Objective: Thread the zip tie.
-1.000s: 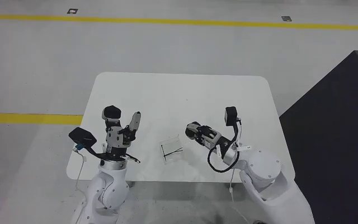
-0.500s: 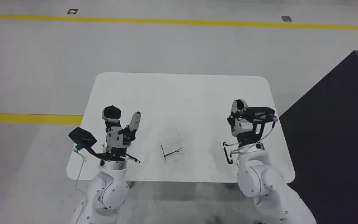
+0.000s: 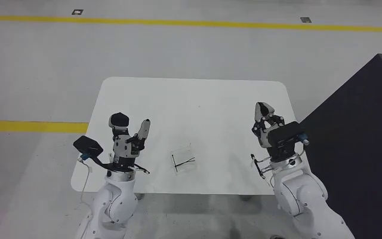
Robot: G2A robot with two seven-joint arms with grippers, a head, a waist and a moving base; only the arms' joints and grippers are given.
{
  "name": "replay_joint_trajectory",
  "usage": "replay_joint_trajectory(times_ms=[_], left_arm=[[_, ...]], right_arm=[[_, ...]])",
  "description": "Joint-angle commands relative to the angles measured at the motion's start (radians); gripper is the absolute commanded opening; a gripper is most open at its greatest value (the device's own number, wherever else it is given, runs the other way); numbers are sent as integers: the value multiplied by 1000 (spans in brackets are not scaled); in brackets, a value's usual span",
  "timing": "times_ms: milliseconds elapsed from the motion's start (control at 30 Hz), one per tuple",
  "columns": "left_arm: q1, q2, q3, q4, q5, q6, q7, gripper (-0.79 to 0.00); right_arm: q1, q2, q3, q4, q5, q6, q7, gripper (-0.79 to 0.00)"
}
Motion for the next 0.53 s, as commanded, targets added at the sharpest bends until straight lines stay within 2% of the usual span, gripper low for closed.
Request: replay_joint_trajectory(times_ms=[0,67,200,233,300,500], left_arm=[[0,0,0,0,0,0,0,-1],[0,0,0,0,0,0,0,0],[0,0,0,0,0,0,0,0],[0,0,0,0,0,0,0,-1],[0,0,0,0,0,0,0,-1],[0,0,0,0,0,0,0,0]], right_arm=[[0,0,0,0,0,0,0,-777],[0,0,0,1,-4,0,0,-732],[0,0,0,1,-4,0,0,-469],[0,0,0,1,-4,0,0,-440],[0,0,0,1,-4,0,0,-402],[0,0,0,1,-4,0,0,-402]])
